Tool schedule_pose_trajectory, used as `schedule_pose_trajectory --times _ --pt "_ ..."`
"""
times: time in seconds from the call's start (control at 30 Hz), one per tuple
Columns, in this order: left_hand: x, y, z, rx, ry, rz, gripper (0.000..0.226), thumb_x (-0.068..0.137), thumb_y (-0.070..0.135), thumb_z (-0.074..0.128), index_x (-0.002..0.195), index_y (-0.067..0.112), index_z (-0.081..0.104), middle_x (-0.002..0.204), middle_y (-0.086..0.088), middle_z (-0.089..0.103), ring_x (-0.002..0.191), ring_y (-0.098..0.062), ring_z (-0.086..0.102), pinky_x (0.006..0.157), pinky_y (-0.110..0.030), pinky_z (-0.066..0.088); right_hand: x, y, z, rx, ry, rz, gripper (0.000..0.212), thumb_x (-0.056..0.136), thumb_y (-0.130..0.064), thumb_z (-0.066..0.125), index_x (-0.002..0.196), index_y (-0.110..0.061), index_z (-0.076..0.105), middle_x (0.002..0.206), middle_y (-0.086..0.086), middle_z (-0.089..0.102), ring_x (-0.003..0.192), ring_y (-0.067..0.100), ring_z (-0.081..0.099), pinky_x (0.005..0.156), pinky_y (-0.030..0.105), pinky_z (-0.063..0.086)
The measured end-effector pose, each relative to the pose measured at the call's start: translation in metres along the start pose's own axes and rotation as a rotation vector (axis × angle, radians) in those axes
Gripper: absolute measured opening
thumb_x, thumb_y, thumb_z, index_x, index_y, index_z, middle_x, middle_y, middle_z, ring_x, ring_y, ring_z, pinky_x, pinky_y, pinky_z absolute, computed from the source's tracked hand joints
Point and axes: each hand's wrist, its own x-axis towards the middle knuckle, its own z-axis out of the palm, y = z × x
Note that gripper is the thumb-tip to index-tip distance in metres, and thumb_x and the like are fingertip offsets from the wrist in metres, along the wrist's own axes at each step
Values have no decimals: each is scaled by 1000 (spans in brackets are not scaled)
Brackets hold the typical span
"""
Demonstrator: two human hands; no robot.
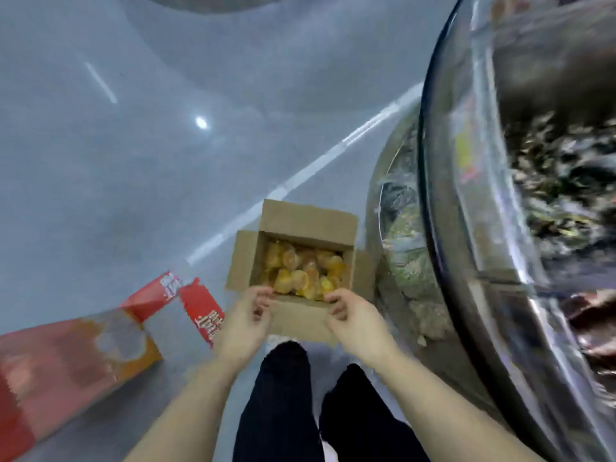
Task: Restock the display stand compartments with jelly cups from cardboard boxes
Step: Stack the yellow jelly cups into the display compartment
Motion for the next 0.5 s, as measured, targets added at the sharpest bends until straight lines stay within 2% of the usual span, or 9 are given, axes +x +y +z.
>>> schedule_pose_trajectory --times 0.1,0.13,0.17,0.2,0.23,0.3,0.4,0.47,0.5 --pt "67 -63 24 95 -119 -55 27 87 8 54 111 19 55 89 9 58 72 -1 55 49 -8 42 100 47 51 -145 -27 80 30 87 -11 53 116 -13 57 98 6 62 97 25 59 75 26 43" --pt "91 -81 35 114 -141 -60 27 87 8 54 112 18 55 95 5 59 76 -4 57 53 -6 42 134 63 67 -194 -35 86 30 88 -11 52 118 -13 56 105 10 63 100 27 59 74 27 42" --pt "113 -98 45 142 -152 -59 29 86 7 55 113 17 56 101 0 60 84 -11 59 63 -6 42 166 78 82 -236 -44 96 32 88 -13 53 120 -13 55 110 11 63 102 28 58 73 25 41" --pt "133 -114 56 182 -163 -55 33 85 5 56 116 15 56 109 -4 59 96 -17 59 76 -12 45 194 94 95 -283 -57 104 34 88 -14 54 122 -14 53 114 12 61 104 28 57 74 24 40" --pt "153 -131 68 240 -183 -48 38 83 5 58 120 13 54 117 -7 57 106 -20 56 87 -20 44 221 111 108 -344 -63 99 37 88 -16 55 125 -14 52 119 12 59 107 29 56 79 25 42" --pt "186 -158 92 382 -273 -48 48 82 9 61 127 13 48 129 -9 48 119 -25 49 98 -29 38 264 143 127 -497 -88 107 42 89 -16 54 130 -13 46 127 14 50 116 32 50 94 32 43" --pt "227 -185 127 611 -412 -130 75 78 30 70 140 16 28 142 -11 31 129 -29 37 105 -36 33 305 181 145 -731 -139 133 45 90 -17 48 133 -12 39 134 12 43 126 31 38 103 38 37" --pt "247 -193 148 759 -442 -193 95 75 47 69 144 17 11 144 -13 27 130 -32 35 102 -40 35 320 198 151 -904 -110 66 41 89 -20 47 129 -13 42 132 7 46 128 27 31 101 39 31" --pt "253 -196 157 816 -419 -205 98 75 51 67 144 15 7 142 -15 29 127 -32 39 97 -40 37 323 205 153 -953 -85 25 39 89 -21 48 127 -15 44 131 6 48 128 25 30 101 38 30"
